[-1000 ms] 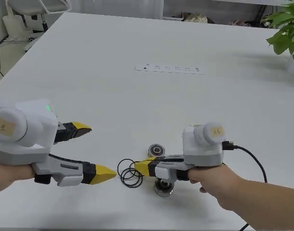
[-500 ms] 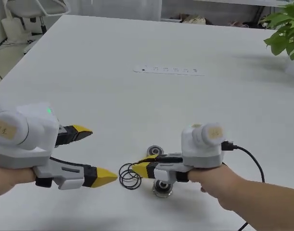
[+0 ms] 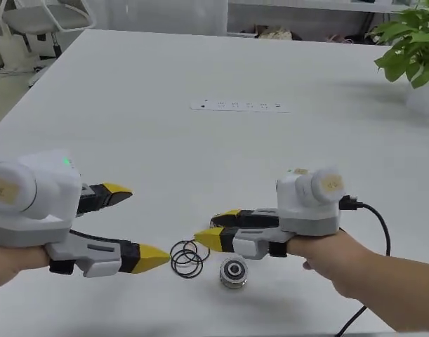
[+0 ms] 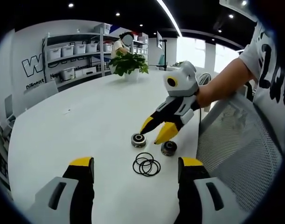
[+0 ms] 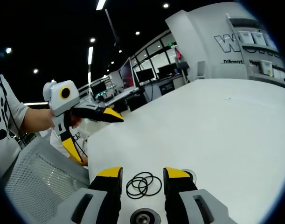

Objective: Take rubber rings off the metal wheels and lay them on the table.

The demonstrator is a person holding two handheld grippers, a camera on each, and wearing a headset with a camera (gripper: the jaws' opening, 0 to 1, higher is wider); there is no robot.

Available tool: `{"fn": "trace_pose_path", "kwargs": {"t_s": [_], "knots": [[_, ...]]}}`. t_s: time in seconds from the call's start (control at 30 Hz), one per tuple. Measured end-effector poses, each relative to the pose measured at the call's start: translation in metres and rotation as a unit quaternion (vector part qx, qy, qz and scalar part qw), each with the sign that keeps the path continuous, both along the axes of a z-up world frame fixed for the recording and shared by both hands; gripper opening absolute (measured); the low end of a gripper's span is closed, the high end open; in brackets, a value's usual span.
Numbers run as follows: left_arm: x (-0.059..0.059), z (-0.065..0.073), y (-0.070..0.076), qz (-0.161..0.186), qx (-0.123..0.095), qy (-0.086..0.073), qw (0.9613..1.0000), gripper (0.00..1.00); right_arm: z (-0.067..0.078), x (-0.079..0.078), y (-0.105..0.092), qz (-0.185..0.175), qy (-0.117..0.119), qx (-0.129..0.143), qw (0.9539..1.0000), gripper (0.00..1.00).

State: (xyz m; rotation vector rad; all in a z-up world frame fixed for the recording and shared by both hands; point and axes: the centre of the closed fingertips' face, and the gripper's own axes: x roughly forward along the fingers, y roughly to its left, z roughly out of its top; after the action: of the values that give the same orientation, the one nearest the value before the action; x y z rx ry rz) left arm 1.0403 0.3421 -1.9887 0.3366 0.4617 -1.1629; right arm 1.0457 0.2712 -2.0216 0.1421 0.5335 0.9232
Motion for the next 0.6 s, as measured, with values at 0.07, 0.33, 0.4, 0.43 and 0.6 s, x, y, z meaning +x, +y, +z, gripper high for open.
{"fn": "trace_pose_path", "kwargs": {"t_s": [0.07, 0.33, 0.4, 0.43, 0.6], "knots": [[-0.001, 0.003, -0.001, -0.001, -0.002, -0.002, 1.0, 0.72, 0.008, -0.001, -0.004, -0.002, -0.01, 0.001, 0.9999, 0.37], [-0.004, 0.01, -0.004, -0.005, -0.006, -0.005, 1.0, 0.72, 0.022, -0.008, -0.019, -0.003, -0.038, -0.011, 0.9992, 0.51], [-0.005, 0.012, -0.005, -0.006, -0.005, -0.004, 1.0, 0.72, 0.025, -0.01, -0.023, -0.002, -0.044, -0.019, 0.9988, 0.54], [-0.006, 0.013, -0.005, -0.006, -0.006, -0.005, 0.9999, 0.72, 0.026, -0.011, -0.024, -0.001, -0.047, -0.022, 0.9986, 0.55], [-0.005, 0.019, -0.005, -0.003, -0.012, -0.007, 0.9999, 0.73, 0.032, -0.017, -0.033, 0.002, -0.059, -0.033, 0.9977, 0.61]]}}
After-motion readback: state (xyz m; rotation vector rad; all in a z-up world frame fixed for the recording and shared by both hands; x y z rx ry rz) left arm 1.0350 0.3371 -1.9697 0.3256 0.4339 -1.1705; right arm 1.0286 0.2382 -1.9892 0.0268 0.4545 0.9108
